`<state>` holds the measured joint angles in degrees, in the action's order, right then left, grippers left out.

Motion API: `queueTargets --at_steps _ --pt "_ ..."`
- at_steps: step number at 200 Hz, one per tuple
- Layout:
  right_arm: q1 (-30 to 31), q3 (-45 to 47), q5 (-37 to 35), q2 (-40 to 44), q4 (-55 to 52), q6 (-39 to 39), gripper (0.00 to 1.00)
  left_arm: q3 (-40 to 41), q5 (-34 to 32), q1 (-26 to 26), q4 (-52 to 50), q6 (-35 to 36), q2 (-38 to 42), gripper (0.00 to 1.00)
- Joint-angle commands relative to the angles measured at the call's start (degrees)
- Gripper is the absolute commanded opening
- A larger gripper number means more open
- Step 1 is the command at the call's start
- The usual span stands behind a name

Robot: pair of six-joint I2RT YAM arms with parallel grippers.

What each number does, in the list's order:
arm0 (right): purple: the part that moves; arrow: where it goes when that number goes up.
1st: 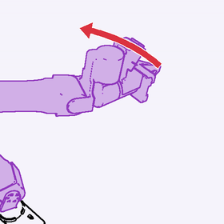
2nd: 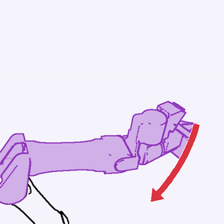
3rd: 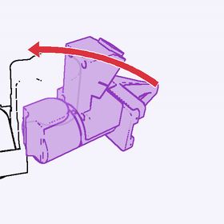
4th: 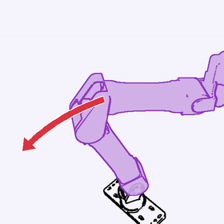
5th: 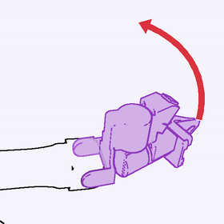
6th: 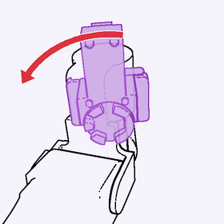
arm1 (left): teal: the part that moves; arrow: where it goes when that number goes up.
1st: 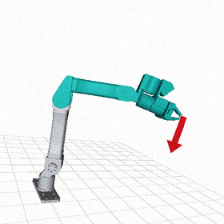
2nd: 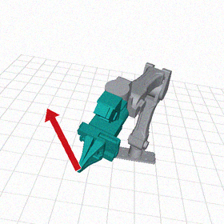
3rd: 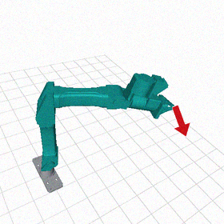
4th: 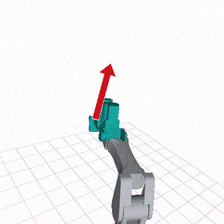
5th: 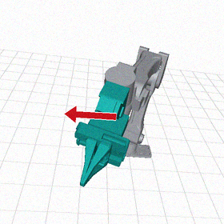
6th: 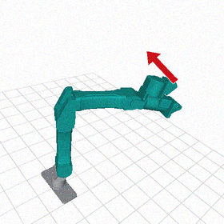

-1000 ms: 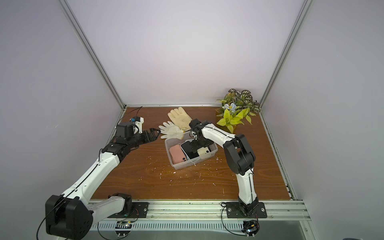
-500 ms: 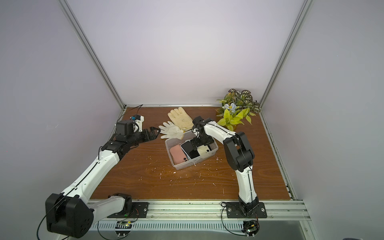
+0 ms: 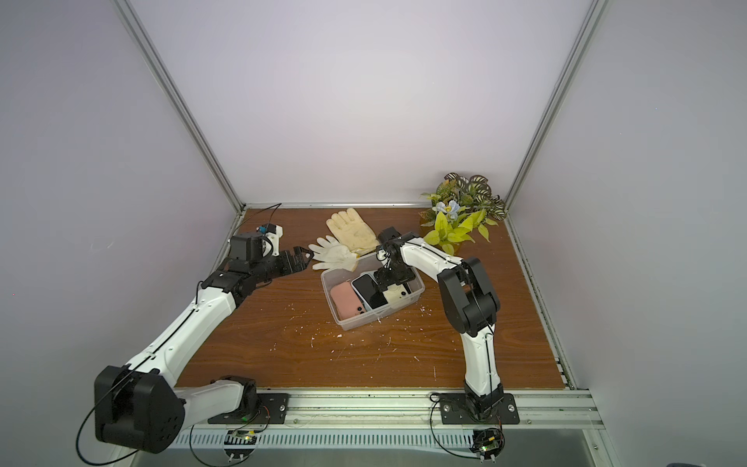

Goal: Take the phone out of the storage box
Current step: Pick up the phone from the storage box, then place the phone at the center of the board.

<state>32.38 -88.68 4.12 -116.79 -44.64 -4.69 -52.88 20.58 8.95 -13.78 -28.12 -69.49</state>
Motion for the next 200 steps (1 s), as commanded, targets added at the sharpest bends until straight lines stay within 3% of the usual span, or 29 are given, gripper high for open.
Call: queueTargets --at_steps 1,42,86,139,186,200 --pt "1.45 -1.23 -2.65 3.0 0.46 0.4 0.64 -1.57 1.17 0.45 0.9 -0.08 -0.29 0.99" --pt "1.75 -4.58 -2.02 7.82 1.44 1.92 0.63 -1.6 6.93 0.45 4.63 -1.91 -1.12 0.99" --pt "3.22 -6.4 -0.65 10.71 2.01 5.3 0.62 -2.52 19.07 0.63 10.85 -6.96 -5.91 0.99" --pt "6.3 -10.93 5.85 12.85 2.09 7.51 0.62 -6.92 26.55 5.77 8.89 -5.55 -13.67 1.0" --pt "9.11 -12.41 7.92 13.74 1.91 7.42 0.62 -8.02 26.31 8.12 10.47 -6.75 -16.14 0.85" --pt "9.66 -12.86 8.22 13.96 1.93 7.3 0.63 -8.33 26.68 8.1 10.53 -6.86 -16.94 0.74"
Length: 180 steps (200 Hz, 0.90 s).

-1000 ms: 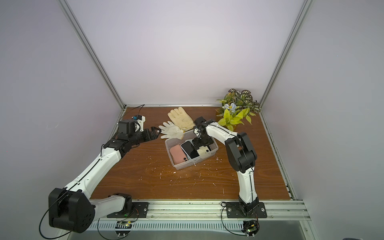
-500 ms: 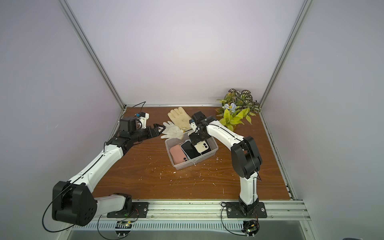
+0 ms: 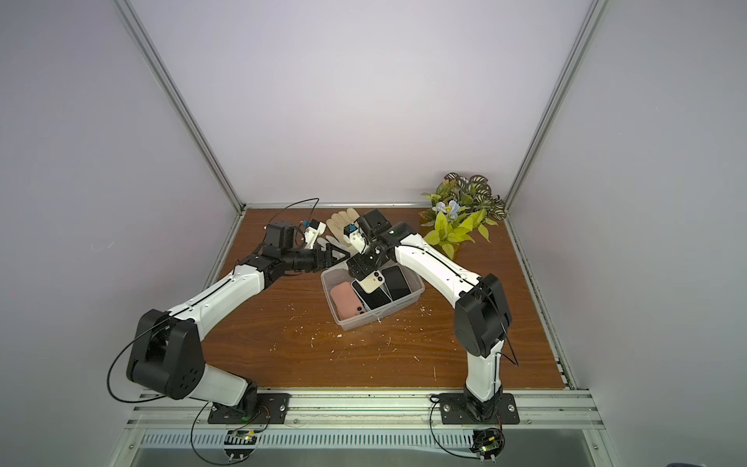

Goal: Take the phone out of the storage box
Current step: Place the phone at the center of the board.

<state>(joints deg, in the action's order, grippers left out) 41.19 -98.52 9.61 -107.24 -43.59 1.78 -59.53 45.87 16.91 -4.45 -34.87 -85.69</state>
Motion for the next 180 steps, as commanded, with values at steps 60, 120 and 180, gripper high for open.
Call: queueTargets --at_steps 60,120,180 --pt "2.17 -3.88 1.28 4.18 0.88 0.34 0.63 -2.17 3.97 0.23 0.91 -0.7 -2.85 0.08" --pt "1.32 -5.15 0.46 4.11 1.14 -1.17 0.9 4.66 8.83 -4.58 13.64 -11.7 0.8 0.0" --pt "-6.01 -0.74 2.43 13.32 9.41 -9.8 0.99 9.33 10.37 -16.81 21.08 -20.54 9.05 0.0"
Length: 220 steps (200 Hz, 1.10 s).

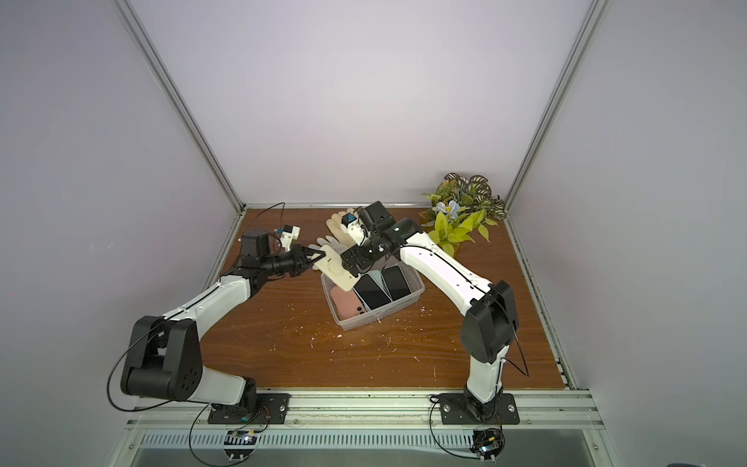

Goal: Take the phone out of the storage box
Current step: Place the phone at the center of the board.

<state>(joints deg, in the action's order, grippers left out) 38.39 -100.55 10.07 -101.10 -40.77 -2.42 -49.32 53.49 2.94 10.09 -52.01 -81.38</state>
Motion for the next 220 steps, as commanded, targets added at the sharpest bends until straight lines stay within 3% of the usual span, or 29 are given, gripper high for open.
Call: queueTargets --at_steps 1,31,61,76,115,141,160,181,220 --pt "-3.4 1.48 2.1 7.29 6.77 -5.81 0.99 -0.83 2.62 -2.89 6.4 -3.43 4.83 0.0" --pt "-6.94 4.83 5.55 9.52 10.4 -10.48 0.99 1.45 -3.62 -3.74 4.51 -3.07 9.4 0.0" --pt "-7.44 6.72 5.22 10.53 10.19 -11.1 0.99 2.34 -12.79 -7.77 0.1 -3.04 15.73 0.0" --pt "-7.56 6.76 6.38 10.51 10.54 -10.65 0.99 3.15 -19.33 -8.72 -0.37 -3.17 19.69 0.0" --pt "-7.6 6.33 11.73 9.59 10.88 -11.57 0.99 6.53 -43.55 -9.31 -9.28 -4.04 34.03 0.0" --pt "-7.56 9.69 13.23 11.52 12.67 -11.18 0.99 7.72 -53.55 -9.35 -17.42 -5.56 39.04 0.0" --pt "-7.55 11.35 14.11 12.17 13.23 -12.19 0.99 13.01 -54.61 -9.36 -16.45 -9.69 42.43 0.0" --pt "-7.13 13.65 16.82 12.49 15.74 -14.28 0.99 20.33 -51.04 -9.34 -13.44 -15.26 43.97 0.0" --pt "-6.04 13.23 15.86 12.28 14.99 -13.23 0.99 27.96 -42.54 -9.31 -11.52 -14.8 41.76 0.0"
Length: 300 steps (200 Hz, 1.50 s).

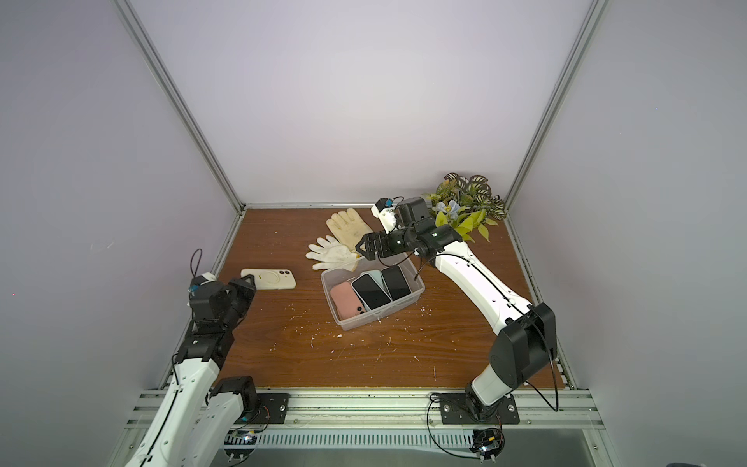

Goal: Take the phone out of the storage box
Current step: Place the phone at the center of the board.

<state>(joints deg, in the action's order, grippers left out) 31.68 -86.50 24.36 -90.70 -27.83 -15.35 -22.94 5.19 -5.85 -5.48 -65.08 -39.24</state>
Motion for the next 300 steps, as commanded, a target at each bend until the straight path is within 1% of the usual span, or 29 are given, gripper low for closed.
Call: queueTargets --at_steps 1,29,57,68,89,93,109,129,159,175,180,186,194,204,213,228,232,253,272,281,285,300 --pt "0.71 -0.8 1.57 1.86 2.07 -0.29 0.99 1.71 5.95 -0.55 4.05 -1.59 -0.48 0.0" --pt "0.97 -0.46 0.4 1.6 1.0 0.63 0.99 2.44 11.18 -0.57 3.38 3.25 -4.57 0.0" --pt "1.16 -1.04 -2.83 -0.42 -3.99 2.45 0.99 3.39 17.48 -0.57 5.21 7.57 -10.67 0.0" --pt "1.33 -1.52 -3.46 -1.75 -6.49 3.48 0.99 4.78 20.28 -0.57 8.48 7.94 -12.65 0.0" --pt "2.3 -2.35 -5.81 -4.47 -11.08 5.81 0.99 7.11 22.77 -0.55 13.55 9.08 -16.25 0.0" --pt "2.57 -2.48 -7.74 -5.03 -11.93 6.06 0.99 7.44 23.47 -0.55 14.41 9.39 -17.5 0.0" --pt "3.8 -3.23 -10.71 -7.28 -15.14 7.53 0.99 8.39 25.96 -0.23 17.42 10.74 -21.6 0.0" --pt "5.78 -3.08 -15.43 -9.13 -17.65 9.26 0.99 8.14 25.94 1.35 18.59 12.43 -24.94 0.0" --pt "7.27 -2.38 -18.72 -12.39 -19.77 11.11 0.99 7.7 25.43 3.27 17.53 14.14 -31.11 0.02" --pt "7.9 -2.1 -20.26 -13.81 -20.22 11.95 0.99 7.9 24.95 3.48 16.6 15.14 -32.75 0.02" --pt "8.1 -2.14 -20.83 -14.22 -20.37 12.16 0.99 7.88 24.74 3.47 16.09 15.47 -33.03 0.05" --pt "8.35 -2.26 -21.39 -14.82 -20.63 12.5 0.99 7.6 24.48 3.47 15.33 16.02 -33.49 0.11" --pt "8.79 -2.51 -22.01 -15.63 -20.84 12.76 0.99 7.01 24.08 3.47 13.54 17.01 -34.21 0.24" --pt "9.44 -3.07 -22.5 -16.48 -21.31 12.97 0.99 6.02 23.28 3.5 10.84 18.55 -35.19 0.33" --pt "10.03 -3.32 -22.6 -17.32 -21.55 13.18 0.99 4.98 22.51 3.47 8.47 19.84 -35.77 0.43" --pt "10.88 -3.59 -23.14 -18.59 -22.21 13.5 0.99 3.52 20.98 3.47 4.42 21.72 -36.11 0.56" --pt "11.12 -3.59 -23.45 -18.86 -22.33 13.68 0.99 3.08 20.49 3.47 3.29 22.07 -36.08 0.62" --pt "11.73 -3.82 -24.1 -20.08 -22.35 13.95 0.99 0.85 17.93 3.47 -2.84 23.64 -34.61 0.74" --pt "12.01 -4.29 -24.06 -21.07 -22.66 13.87 0.99 -2.16 13.11 3.52 -11.12 24.65 -31.39 0.85" --pt "12.22 -4.23 -24.3 -21.42 -22.7 13.86 0.99 -3.5 11.43 3.47 -14.01 24.46 -29.33 0.93" --pt "12.25 -4.16 -24.47 -21.54 -22.7 13.86 0.99 -3.93 11.17 3.54 -14.77 24.25 -28.41 0.99" --pt "12.64 -3.4 -24.99 -21.8 -22.2 13.88 0.99 -6.2 9.77 3.74 -17.99 22.23 -24.78 1.0"
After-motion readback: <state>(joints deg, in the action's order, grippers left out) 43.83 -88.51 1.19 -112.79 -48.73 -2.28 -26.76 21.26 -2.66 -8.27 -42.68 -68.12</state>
